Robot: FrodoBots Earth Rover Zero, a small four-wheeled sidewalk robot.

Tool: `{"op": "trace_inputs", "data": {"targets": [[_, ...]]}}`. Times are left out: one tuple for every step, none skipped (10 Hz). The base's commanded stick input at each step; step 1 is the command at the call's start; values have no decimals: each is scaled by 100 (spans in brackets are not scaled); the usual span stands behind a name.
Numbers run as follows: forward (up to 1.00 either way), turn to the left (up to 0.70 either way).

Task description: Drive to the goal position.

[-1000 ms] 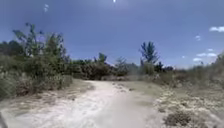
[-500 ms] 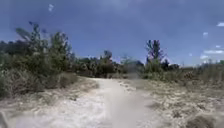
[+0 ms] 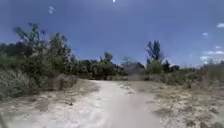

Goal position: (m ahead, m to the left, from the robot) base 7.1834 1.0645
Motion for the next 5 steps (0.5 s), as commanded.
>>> {"op": "trace_inputs", "data": {"targets": [[45, 0], [45, 0], [45, 0], [45, 0], [45, 0]]}}
